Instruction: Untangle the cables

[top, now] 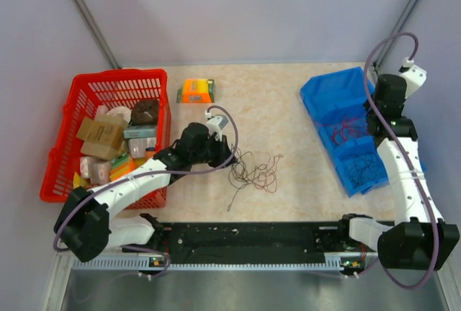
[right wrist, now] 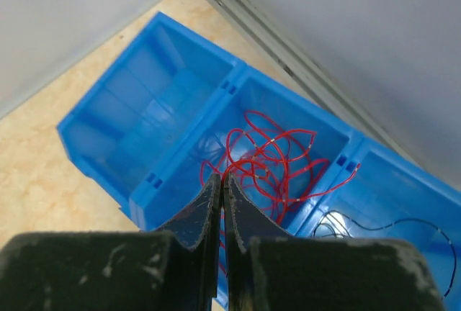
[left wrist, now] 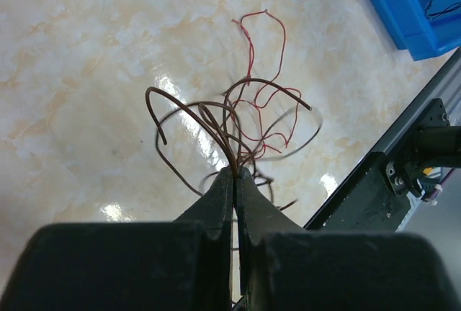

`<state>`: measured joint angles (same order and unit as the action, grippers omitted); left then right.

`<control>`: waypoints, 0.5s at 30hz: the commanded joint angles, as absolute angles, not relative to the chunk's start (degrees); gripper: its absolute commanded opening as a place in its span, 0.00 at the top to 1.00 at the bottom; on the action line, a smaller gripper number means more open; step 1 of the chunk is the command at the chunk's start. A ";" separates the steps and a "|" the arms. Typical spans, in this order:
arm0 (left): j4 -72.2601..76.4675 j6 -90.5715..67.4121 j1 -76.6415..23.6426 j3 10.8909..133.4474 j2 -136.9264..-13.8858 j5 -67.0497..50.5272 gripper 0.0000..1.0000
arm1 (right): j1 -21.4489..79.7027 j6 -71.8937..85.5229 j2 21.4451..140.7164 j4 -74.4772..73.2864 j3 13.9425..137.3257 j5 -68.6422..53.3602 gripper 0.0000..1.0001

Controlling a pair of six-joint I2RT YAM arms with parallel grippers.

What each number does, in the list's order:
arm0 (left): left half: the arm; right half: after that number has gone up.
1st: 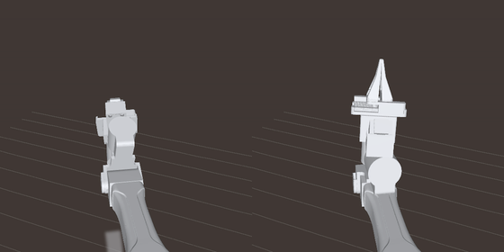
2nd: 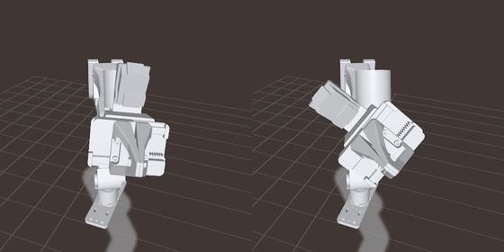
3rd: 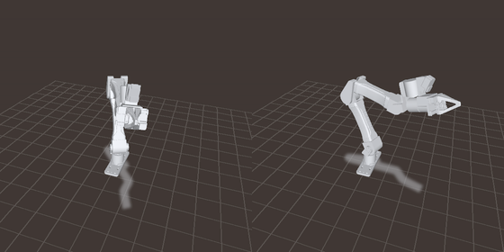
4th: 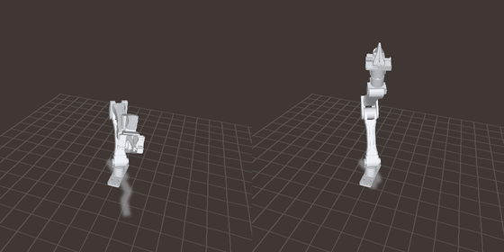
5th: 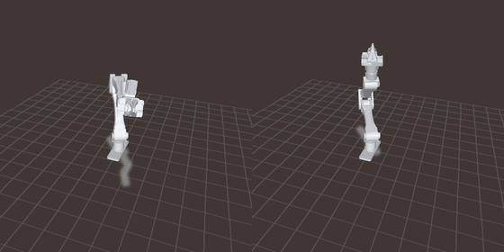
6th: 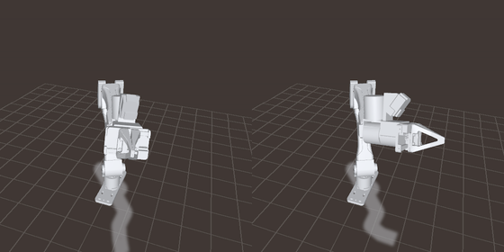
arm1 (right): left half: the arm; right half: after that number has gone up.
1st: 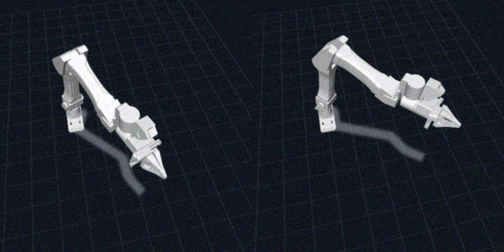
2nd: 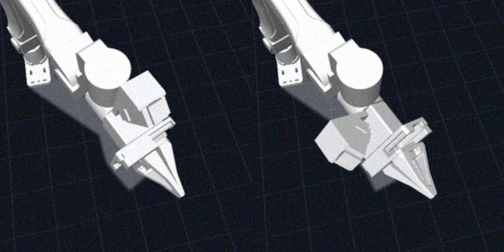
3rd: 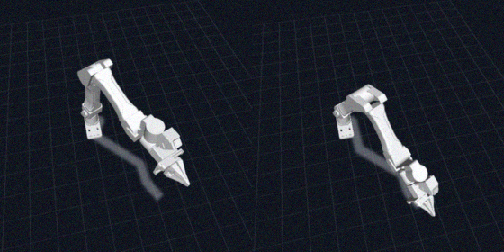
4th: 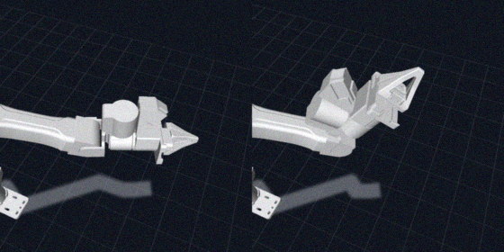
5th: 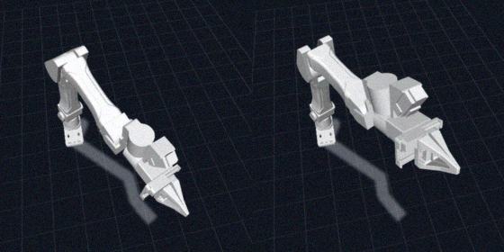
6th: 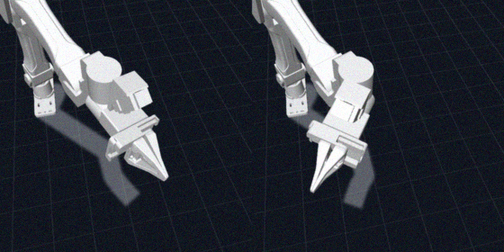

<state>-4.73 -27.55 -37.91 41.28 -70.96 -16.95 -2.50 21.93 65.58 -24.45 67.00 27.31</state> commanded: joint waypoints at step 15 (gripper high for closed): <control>-8.08 -26.81 -37.70 46.93 -63.55 -18.81 1.00 | -6.95 25.77 79.64 -31.89 64.59 7.63 0.41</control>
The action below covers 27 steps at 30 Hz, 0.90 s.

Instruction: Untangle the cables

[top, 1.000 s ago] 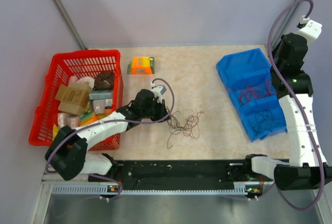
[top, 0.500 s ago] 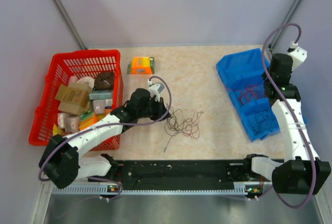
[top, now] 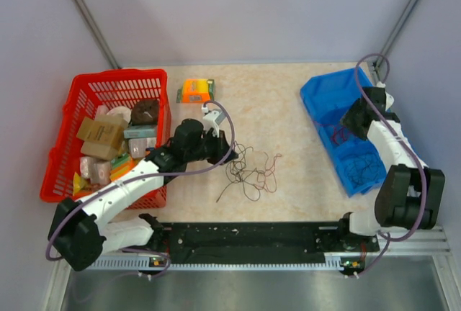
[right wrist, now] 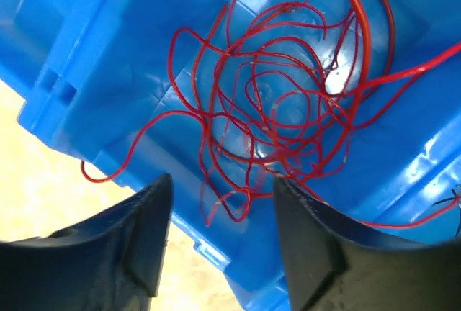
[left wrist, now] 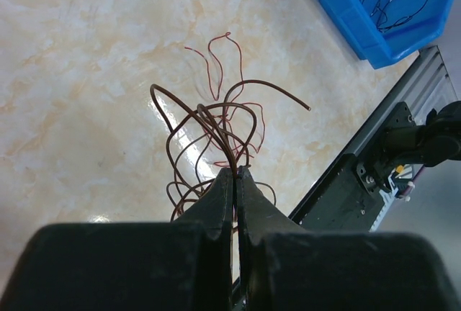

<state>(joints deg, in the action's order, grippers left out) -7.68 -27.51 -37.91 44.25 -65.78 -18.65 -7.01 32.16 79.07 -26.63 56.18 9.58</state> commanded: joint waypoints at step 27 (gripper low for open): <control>-4.92 -29.71 -37.71 40.26 -63.81 -18.54 1.00 | 41.57 28.39 84.37 -6.78 40.87 9.04 0.40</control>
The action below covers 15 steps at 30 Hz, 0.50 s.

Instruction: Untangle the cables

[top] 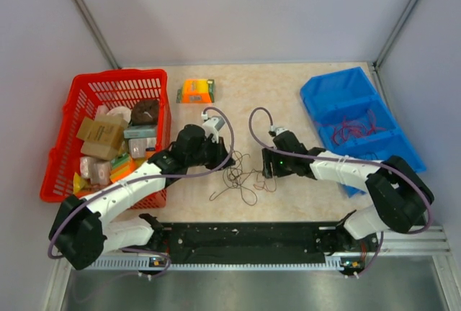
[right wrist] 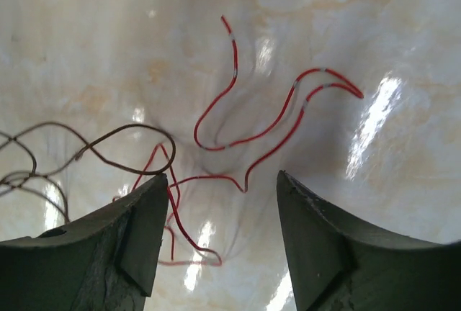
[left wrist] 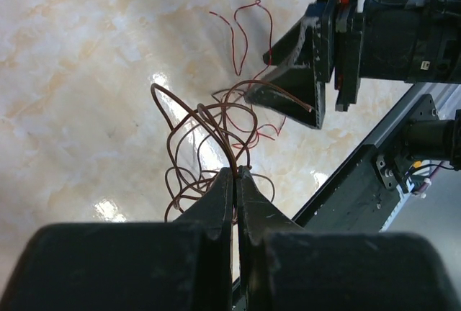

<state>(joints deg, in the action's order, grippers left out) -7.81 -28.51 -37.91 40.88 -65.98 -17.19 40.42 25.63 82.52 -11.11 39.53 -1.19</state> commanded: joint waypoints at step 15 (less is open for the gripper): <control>-8.09 -30.50 -37.71 37.79 -65.12 -10.46 1.00 | 41.57 27.95 75.08 -12.19 44.46 20.54 1.00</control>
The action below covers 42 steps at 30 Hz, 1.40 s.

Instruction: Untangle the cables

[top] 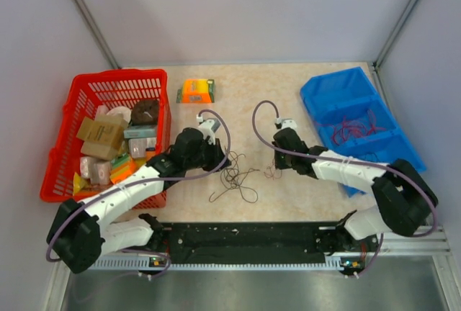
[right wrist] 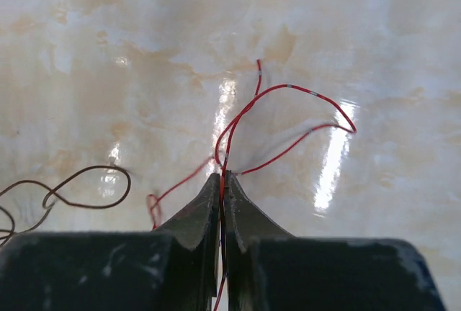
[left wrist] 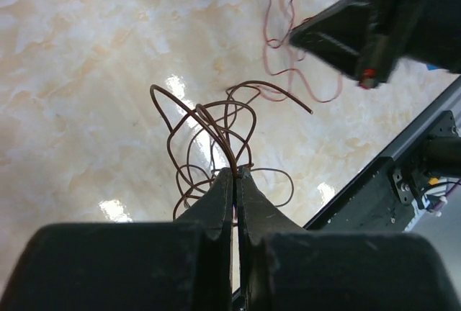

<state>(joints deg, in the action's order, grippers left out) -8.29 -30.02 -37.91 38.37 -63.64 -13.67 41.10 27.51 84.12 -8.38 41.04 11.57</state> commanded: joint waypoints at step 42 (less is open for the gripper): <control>-2.64 -32.25 -37.71 36.47 -65.83 -17.04 1.00 | -3.34 25.22 72.01 -41.49 69.46 11.96 0.30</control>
